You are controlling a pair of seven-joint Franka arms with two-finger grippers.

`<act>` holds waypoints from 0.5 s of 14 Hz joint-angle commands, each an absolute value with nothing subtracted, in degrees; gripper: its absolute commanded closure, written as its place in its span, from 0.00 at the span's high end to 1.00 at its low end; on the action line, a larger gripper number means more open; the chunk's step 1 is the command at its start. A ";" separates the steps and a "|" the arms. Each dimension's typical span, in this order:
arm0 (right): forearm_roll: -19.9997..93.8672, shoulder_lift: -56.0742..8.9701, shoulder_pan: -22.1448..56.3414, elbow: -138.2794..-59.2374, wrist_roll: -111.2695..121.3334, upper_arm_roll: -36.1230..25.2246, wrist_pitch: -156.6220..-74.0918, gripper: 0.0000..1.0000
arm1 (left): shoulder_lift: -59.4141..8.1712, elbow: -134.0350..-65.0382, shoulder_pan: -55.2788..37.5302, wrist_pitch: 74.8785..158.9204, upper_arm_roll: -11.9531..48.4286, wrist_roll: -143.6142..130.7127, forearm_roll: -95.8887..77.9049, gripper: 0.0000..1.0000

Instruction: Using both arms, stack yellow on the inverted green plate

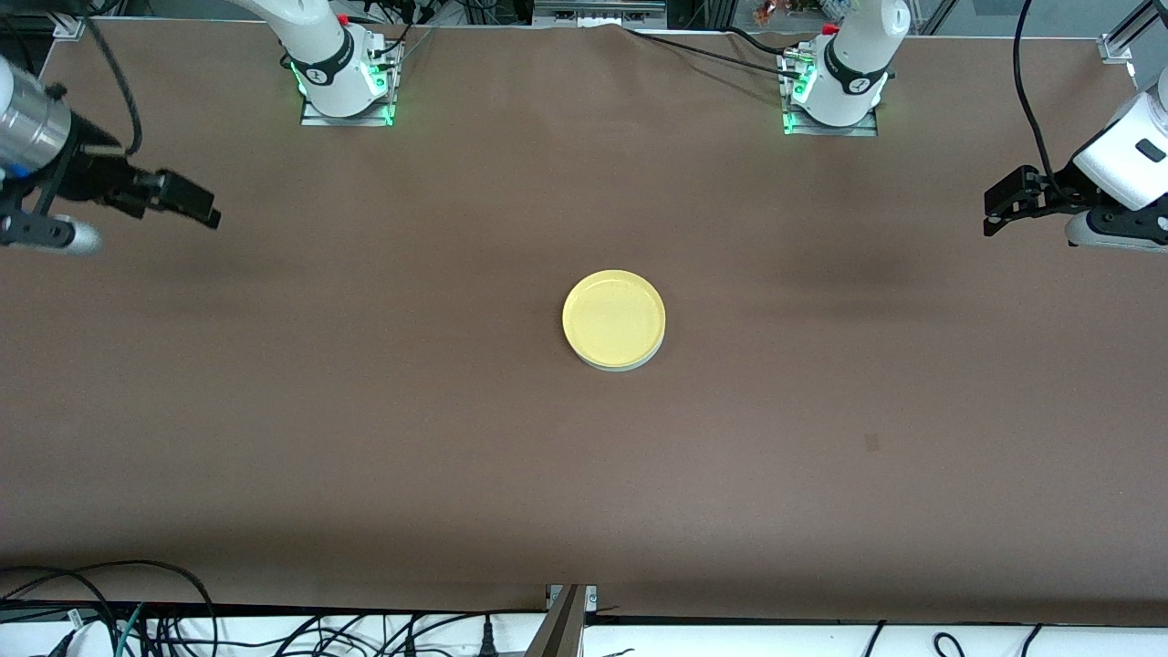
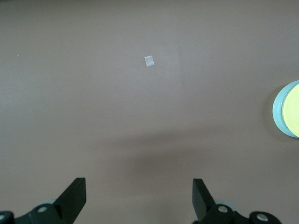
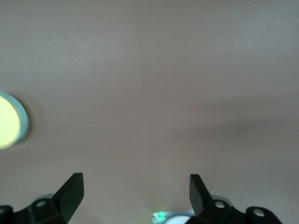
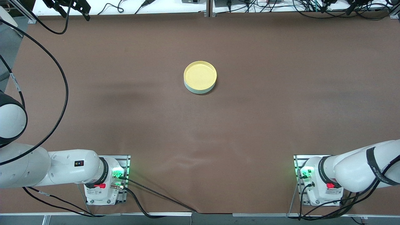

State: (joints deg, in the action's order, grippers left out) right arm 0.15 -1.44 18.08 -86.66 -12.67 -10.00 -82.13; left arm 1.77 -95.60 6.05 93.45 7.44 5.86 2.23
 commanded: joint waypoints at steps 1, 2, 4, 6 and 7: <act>-3.51 0.78 7.42 -90.25 -9.24 2.69 -81.47 1.00 | 1.14 -94.04 6.42 92.55 7.91 6.24 1.32 1.00; -3.60 1.75 5.21 -92.26 -7.14 4.55 -82.00 1.00 | 1.14 -94.04 6.42 92.55 7.91 6.24 1.32 1.00; -3.17 4.55 3.43 -96.04 -3.88 5.10 -84.27 1.00 | 1.14 -94.04 6.42 92.55 7.91 6.24 1.32 1.00; -2.99 5.54 3.43 -97.30 -3.43 4.66 -84.29 1.00 | 1.14 -94.04 6.42 92.55 7.91 6.24 1.32 1.00; -2.90 5.54 3.43 -97.29 -3.43 4.66 -84.46 1.00 | 1.14 -94.04 6.42 92.55 8.00 6.24 1.32 1.00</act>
State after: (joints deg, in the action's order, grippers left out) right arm -2.80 2.71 4.47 -94.56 -4.48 3.71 -83.30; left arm 1.77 -95.60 6.04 93.45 7.60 5.86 2.23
